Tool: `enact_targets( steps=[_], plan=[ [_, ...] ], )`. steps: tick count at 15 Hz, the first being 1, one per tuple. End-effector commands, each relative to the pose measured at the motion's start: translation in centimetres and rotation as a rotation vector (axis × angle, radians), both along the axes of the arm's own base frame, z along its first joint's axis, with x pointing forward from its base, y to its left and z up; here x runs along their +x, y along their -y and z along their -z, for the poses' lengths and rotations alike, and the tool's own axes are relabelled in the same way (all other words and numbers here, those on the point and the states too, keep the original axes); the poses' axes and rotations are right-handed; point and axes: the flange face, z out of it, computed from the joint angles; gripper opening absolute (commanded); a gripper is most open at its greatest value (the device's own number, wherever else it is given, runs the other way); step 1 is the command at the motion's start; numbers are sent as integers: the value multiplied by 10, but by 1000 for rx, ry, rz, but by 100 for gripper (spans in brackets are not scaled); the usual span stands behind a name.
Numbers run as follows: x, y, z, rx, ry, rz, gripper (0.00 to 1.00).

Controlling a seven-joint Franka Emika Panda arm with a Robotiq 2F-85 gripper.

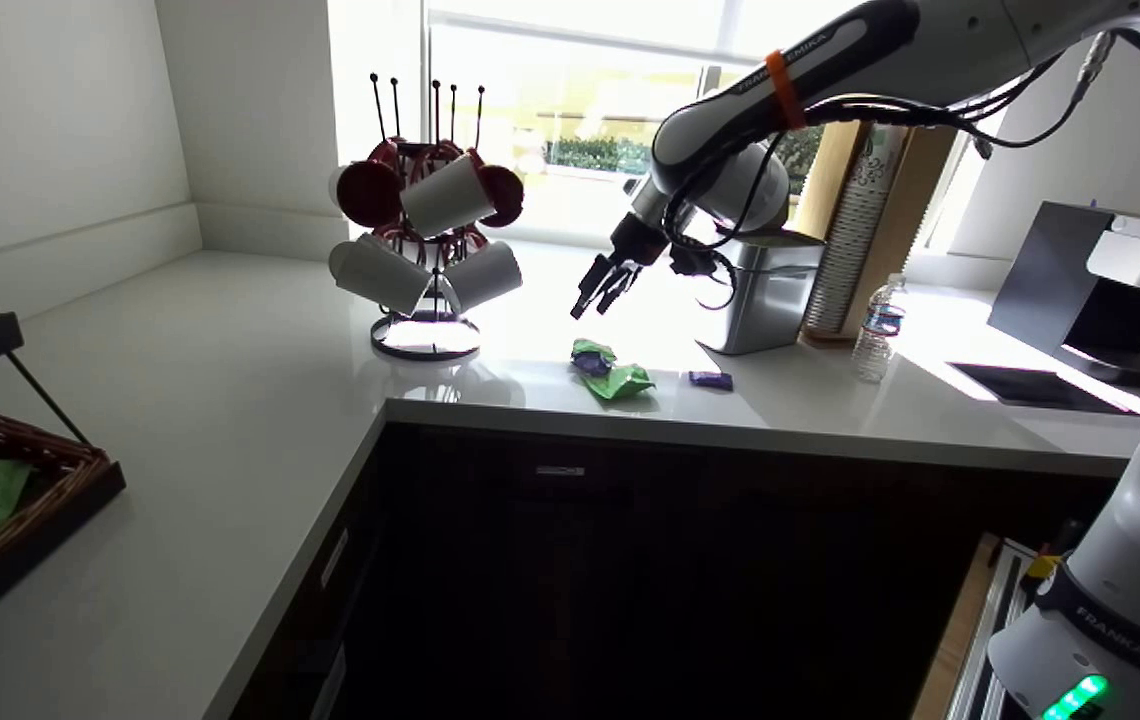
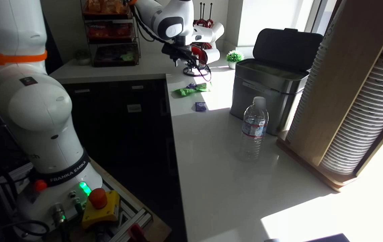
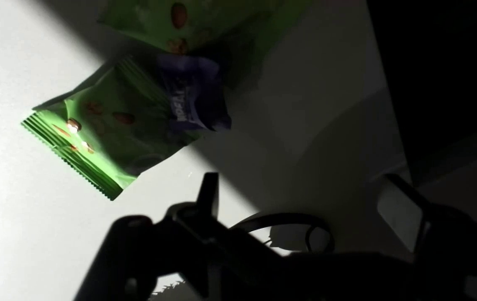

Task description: Move one purple sachet to the left, one green sachet to the right and then one green sachet to the left

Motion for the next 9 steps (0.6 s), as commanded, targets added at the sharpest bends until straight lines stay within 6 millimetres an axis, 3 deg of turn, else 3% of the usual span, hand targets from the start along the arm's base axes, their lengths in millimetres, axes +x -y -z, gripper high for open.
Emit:
enact_targets(
  steps=[1,3,4,5,9],
  plan=[
    [-9,1,13,-30,-56,-30,100],
    [-10,2,19,-48,-58,-36,100],
    [-10,3,22,-53,-62,-45,75],
    [-11,3,25,-59,-68,-48,74],
    [-12,5,40,-83,-76,-63,43]
  ],
)
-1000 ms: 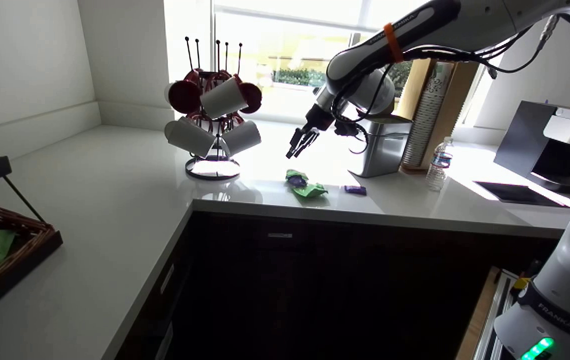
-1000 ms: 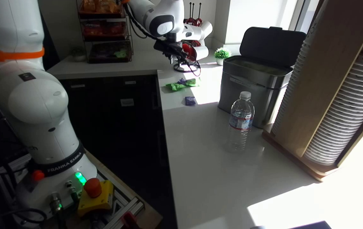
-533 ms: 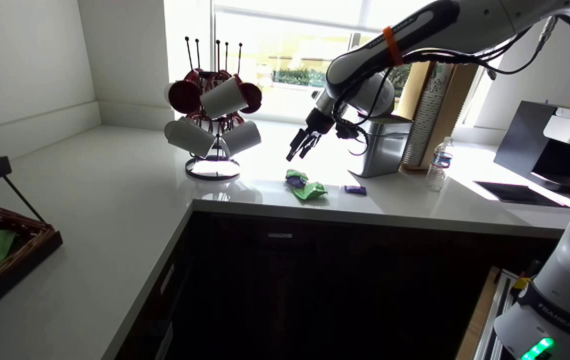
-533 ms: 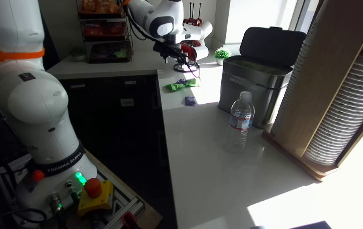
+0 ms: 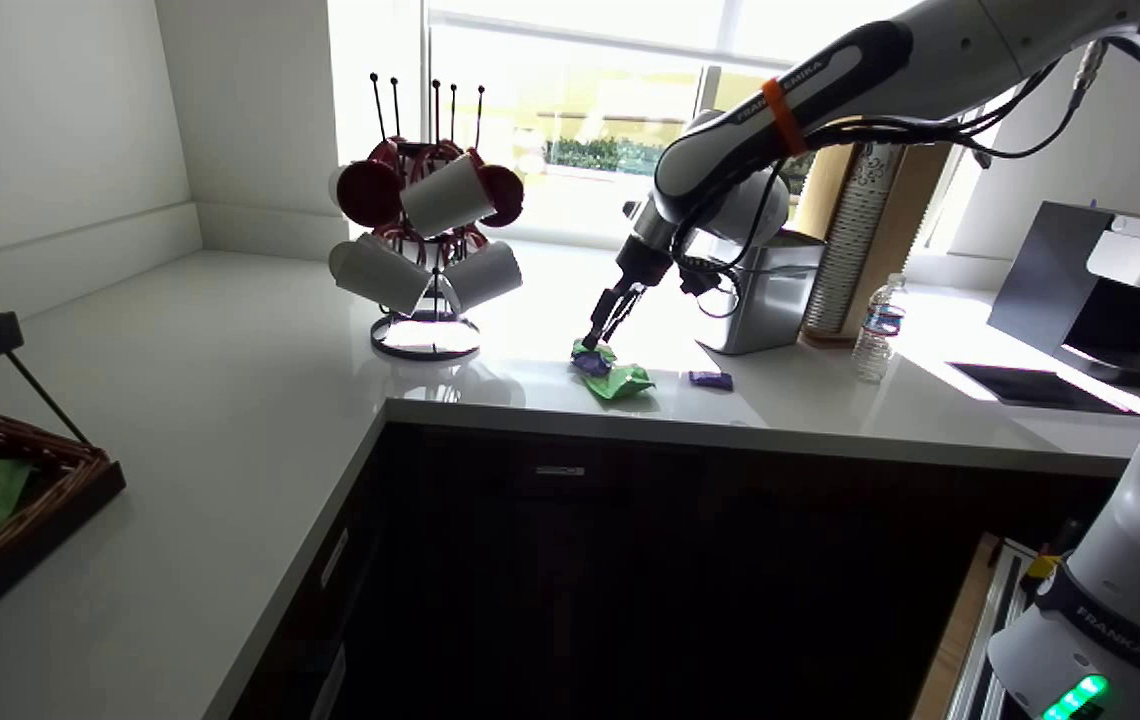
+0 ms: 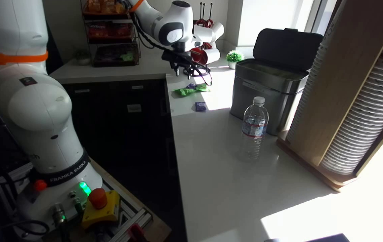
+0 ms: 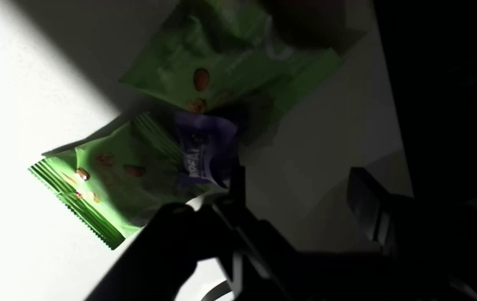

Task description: Move one purple sachet to the left, one green sachet to the right and then one green sachet to the left

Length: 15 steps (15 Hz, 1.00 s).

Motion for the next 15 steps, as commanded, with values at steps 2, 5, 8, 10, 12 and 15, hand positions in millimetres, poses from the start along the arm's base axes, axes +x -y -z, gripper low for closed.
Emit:
enact_targets(
  steps=[2,5,8,10,12,15],
  plan=[
    [-5,5,21,-22,-27,-2,27],
    [-9,11,33,-34,-50,2,5],
    [-13,17,42,-42,-72,9,0],
    [-17,23,44,-51,-85,17,0],
    [-23,31,45,-63,-96,22,0],
    [-29,45,45,-76,-104,43,0]
  ],
)
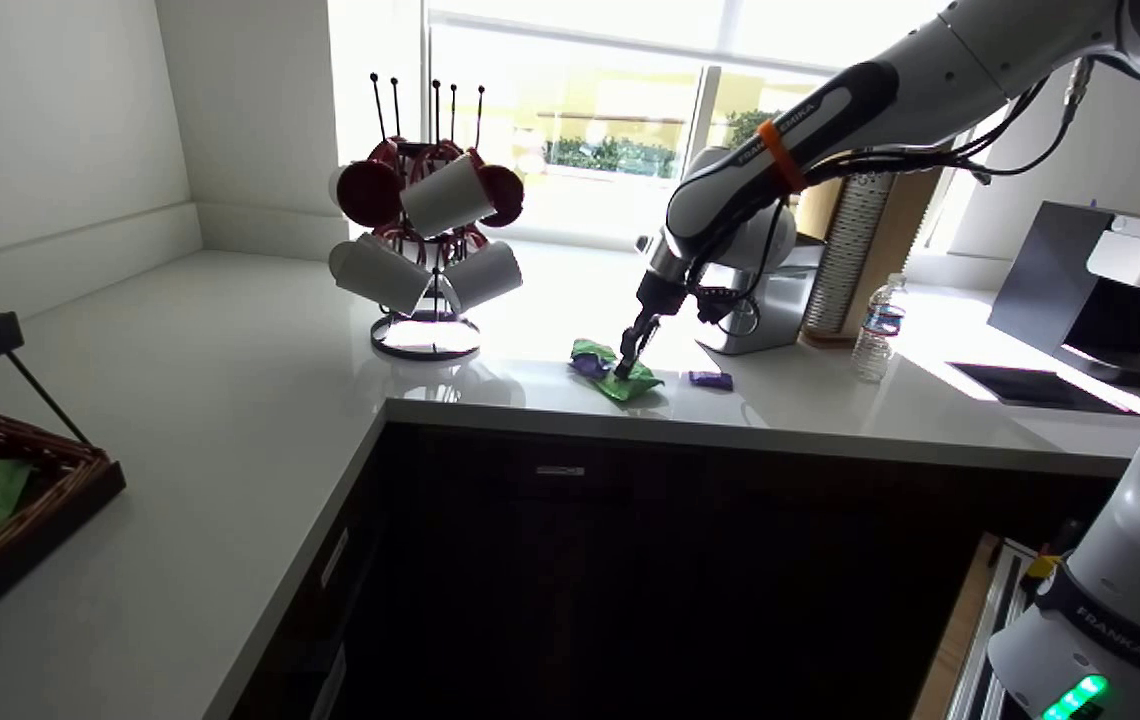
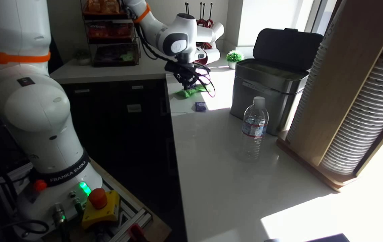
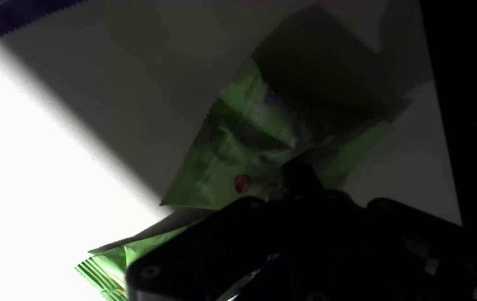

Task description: Move one purple sachet to the left, one green sachet to the right and then one green sachet to the left

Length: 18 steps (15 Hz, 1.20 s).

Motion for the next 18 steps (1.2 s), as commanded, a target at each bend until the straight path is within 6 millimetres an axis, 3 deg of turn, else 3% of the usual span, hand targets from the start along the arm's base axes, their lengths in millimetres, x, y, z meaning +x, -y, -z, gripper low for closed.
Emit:
enact_targets(
  steps=[1,12,18],
  plan=[
    [-17,19,1,-29,-18,33,0],
    [-41,72,-3,-76,-37,119,0],
    [-31,79,-50,-77,68,148,0]
  ],
)
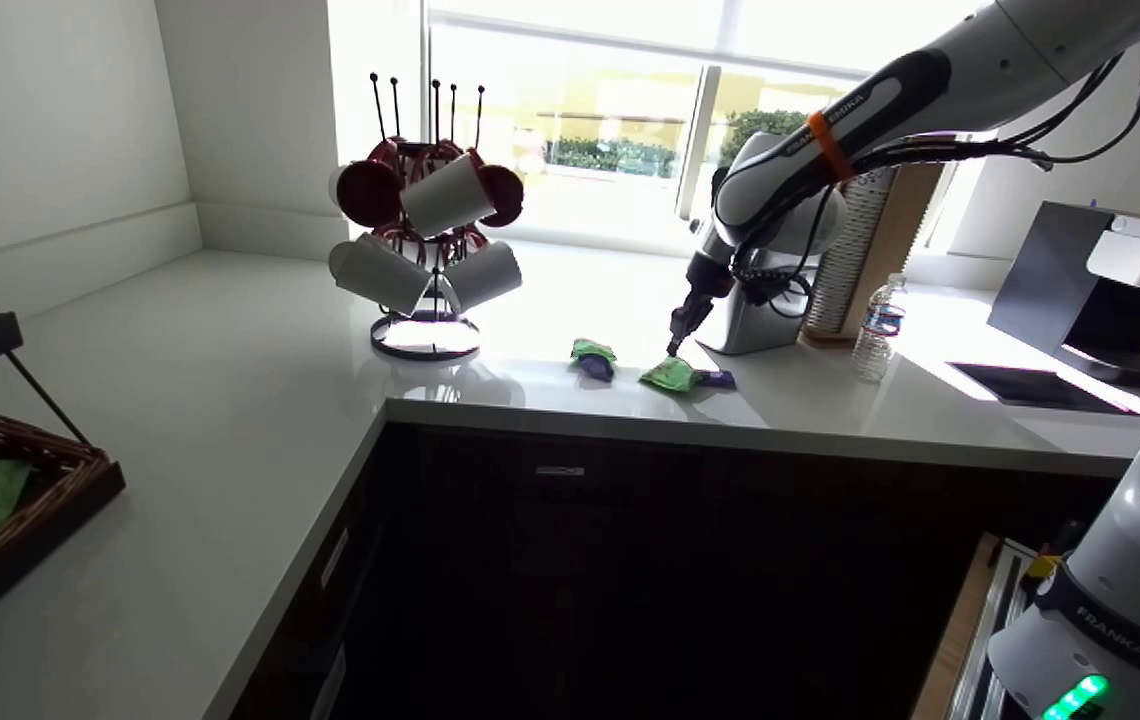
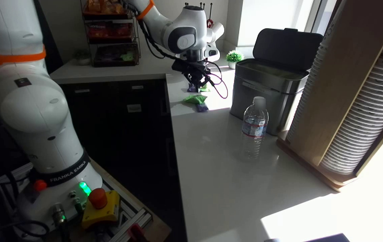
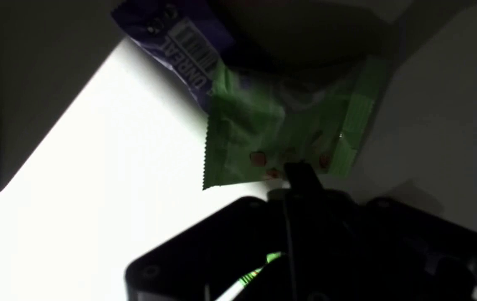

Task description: Move one purple sachet to the left, one green sachet to the right and then one green sachet to the left

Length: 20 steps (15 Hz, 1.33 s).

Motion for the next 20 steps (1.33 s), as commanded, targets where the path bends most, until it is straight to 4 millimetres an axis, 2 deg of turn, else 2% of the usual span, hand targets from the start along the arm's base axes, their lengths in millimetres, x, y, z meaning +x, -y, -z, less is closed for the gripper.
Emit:
enact_targets(
  steps=[1,4,8,17,20],
  plan=[
    [1,0,-30,-12,63,18,0],
    [8,0,-41,-4,107,28,0],
    [24,-3,-43,18,173,43,0],
    [76,-36,-27,98,250,4,0],
    [92,-40,-16,92,271,-7,0]
  ],
)
